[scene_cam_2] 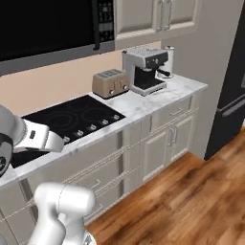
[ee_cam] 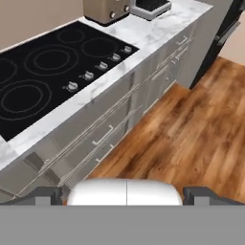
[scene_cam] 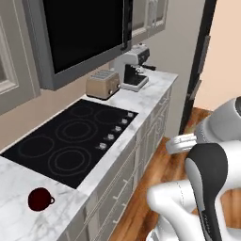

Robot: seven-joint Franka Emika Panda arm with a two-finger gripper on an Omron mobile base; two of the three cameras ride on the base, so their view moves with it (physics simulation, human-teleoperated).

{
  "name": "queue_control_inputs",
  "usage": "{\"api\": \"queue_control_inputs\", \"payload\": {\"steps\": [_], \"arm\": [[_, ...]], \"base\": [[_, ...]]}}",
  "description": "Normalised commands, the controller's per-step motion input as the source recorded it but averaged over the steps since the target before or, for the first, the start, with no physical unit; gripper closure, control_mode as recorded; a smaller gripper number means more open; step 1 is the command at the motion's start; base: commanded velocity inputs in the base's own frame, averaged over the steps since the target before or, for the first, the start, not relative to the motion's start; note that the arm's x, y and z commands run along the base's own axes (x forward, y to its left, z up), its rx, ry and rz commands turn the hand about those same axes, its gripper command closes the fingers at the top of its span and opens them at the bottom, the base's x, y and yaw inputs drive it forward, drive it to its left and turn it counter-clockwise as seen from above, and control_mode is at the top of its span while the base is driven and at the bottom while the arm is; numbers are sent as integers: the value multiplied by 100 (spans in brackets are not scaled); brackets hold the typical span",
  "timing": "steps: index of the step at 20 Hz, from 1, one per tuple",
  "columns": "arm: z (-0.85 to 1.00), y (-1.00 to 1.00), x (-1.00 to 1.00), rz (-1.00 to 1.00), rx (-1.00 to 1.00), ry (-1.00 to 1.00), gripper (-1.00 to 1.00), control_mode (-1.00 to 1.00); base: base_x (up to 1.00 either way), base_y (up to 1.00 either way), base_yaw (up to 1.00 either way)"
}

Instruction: Clear the mugs and bowl far away from the sink.

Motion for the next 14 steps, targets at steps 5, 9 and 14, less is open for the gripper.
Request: {"api": "queue_control_inputs", "payload": {"steps": [5, 9, 14], "arm": [[0, 0, 0, 0, 0, 0, -100, 100], [0, 0, 0, 0, 0, 0, -100, 100], [0, 0, 0, 0, 0, 0, -100, 100]], "base": [[0, -20, -55], [0, -19, -59], [0, -19, -62]]}}
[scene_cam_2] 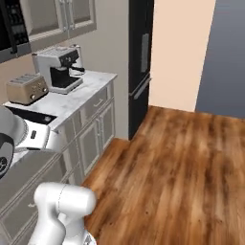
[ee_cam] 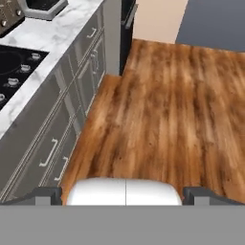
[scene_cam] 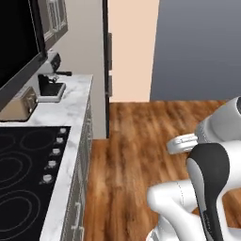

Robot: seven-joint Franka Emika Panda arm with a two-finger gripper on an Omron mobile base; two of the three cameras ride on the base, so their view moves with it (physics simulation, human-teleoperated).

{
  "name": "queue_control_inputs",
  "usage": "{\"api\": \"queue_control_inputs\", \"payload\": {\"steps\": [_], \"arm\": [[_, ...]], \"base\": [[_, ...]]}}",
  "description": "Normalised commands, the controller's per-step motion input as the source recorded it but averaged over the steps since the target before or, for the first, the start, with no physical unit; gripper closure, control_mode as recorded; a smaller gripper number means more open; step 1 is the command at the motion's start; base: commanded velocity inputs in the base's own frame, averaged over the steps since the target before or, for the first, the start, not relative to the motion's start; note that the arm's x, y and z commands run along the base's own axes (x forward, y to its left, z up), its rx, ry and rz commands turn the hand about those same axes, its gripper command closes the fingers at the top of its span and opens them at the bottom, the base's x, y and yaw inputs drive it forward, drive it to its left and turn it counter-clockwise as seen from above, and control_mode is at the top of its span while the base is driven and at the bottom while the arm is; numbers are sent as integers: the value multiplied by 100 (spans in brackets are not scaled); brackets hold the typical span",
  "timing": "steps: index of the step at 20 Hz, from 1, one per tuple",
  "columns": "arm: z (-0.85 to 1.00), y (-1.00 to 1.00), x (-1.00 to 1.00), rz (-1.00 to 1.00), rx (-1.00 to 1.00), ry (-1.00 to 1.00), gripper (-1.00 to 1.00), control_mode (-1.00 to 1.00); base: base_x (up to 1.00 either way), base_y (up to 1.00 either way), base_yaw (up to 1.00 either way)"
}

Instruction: Clear the mugs and bowl far away from the sink.

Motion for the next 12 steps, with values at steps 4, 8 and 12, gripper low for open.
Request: {"api": "queue_control_inputs", "payload": {"steps": [4, 8, 12], "arm": [[0, 0, 0, 0, 0, 0, -100, 100], [0, 0, 0, 0, 0, 0, -100, 100], [0, 0, 0, 0, 0, 0, -100, 100]], "base": [[0, -23, -64], [0, -28, -67], [3, -27, -67]]}}
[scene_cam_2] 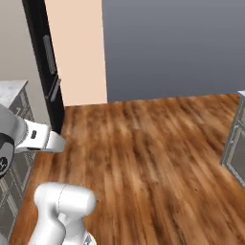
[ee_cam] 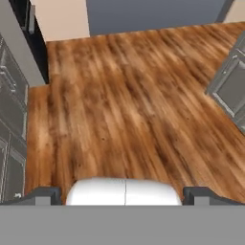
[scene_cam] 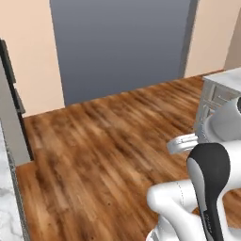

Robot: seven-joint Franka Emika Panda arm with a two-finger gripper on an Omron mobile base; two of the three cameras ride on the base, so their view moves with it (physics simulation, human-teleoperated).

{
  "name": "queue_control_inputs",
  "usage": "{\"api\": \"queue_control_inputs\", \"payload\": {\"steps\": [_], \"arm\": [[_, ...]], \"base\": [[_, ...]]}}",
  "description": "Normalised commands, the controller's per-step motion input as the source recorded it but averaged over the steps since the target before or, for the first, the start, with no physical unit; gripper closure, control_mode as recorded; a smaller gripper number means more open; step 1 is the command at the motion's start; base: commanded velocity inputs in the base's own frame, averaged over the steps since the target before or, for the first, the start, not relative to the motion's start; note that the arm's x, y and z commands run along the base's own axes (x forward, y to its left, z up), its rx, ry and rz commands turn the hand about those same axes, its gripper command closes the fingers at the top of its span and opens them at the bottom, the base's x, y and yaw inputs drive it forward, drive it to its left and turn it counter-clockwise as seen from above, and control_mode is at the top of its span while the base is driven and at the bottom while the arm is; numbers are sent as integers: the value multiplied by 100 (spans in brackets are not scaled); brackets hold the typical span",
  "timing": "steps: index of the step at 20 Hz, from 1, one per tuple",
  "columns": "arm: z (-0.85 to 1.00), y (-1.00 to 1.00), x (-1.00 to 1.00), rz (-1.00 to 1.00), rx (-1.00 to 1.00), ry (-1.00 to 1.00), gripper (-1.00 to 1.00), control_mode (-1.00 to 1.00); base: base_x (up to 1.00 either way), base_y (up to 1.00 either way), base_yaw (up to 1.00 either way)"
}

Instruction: Clear the mugs and bowl far away from the sink.

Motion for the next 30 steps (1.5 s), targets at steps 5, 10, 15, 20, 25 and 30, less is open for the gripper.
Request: {"api": "queue_control_inputs", "payload": {"steps": [5, 10, 15, 20, 25, 30], "arm": [[0, 0, 0, 0, 0, 0, -100, 100], [0, 0, 0, 0, 0, 0, -100, 100], [0, 0, 0, 0, 0, 0, -100, 100], [0, 0, 0, 0, 0, 0, -100, 100], [0, 0, 0, 0, 0, 0, -100, 100], [0, 0, 0, 0, 0, 0, -100, 100]], "base": [[13, -26, -67], [32, -23, -66], [64, -14, -62], [97, -1, -56], [100, 1, -51], [100, 8, -45]]}}
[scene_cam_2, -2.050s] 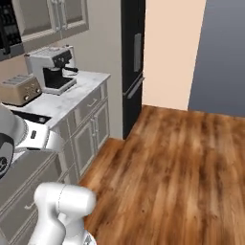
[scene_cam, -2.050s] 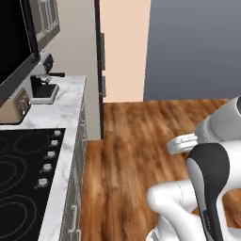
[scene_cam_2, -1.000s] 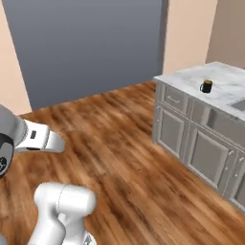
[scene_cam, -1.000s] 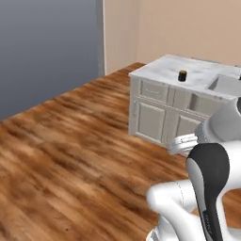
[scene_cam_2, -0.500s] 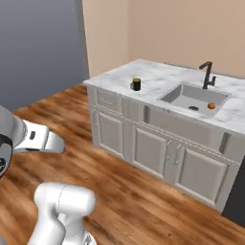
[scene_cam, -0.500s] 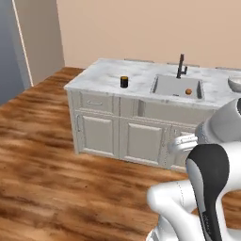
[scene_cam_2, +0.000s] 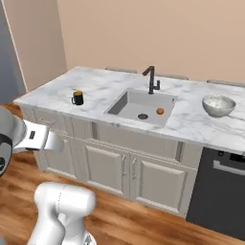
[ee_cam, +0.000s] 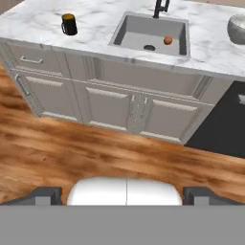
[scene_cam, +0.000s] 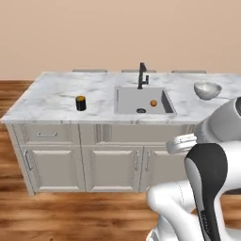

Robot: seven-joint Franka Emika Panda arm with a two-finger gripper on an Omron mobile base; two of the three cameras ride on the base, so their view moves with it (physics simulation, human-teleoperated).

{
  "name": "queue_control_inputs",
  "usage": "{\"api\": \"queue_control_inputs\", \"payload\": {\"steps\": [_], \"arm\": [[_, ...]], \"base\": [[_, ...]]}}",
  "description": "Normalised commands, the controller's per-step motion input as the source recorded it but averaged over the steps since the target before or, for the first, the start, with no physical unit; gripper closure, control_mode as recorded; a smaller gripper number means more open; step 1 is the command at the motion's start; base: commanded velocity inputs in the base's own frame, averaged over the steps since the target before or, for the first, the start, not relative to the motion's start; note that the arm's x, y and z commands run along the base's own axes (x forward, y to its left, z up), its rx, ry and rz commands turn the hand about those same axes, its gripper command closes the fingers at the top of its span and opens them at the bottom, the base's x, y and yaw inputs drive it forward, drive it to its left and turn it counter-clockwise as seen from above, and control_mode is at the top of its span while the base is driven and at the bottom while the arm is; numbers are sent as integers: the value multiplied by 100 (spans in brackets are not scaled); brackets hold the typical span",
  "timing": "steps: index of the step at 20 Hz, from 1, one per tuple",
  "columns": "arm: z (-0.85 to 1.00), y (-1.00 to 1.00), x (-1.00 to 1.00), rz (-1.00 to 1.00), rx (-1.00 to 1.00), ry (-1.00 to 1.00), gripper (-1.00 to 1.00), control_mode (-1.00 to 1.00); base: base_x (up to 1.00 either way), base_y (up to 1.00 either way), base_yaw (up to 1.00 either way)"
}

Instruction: Clear the mugs and bowl far away from the sink.

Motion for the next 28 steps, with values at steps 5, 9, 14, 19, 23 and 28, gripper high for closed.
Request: {"api": "queue_control_inputs", "payload": {"steps": [5, 9, 14, 19, 23, 28], "arm": [[0, 0, 0, 0, 0, 0, -100, 100], [0, 0, 0, 0, 0, 0, -100, 100], [0, 0, 0, 0, 0, 0, -100, 100], [0, 0, 0, 0, 0, 0, -100, 100], [0, 0, 0, 0, 0, 0, -100, 100], [0, 0, 0, 0, 0, 0, -100, 100]], "base": [[100, 30, -35], [88, 63, -28], [59, 93, -25], [57, 98, -22], [63, 57, -8], [49, 5, 0]]}}
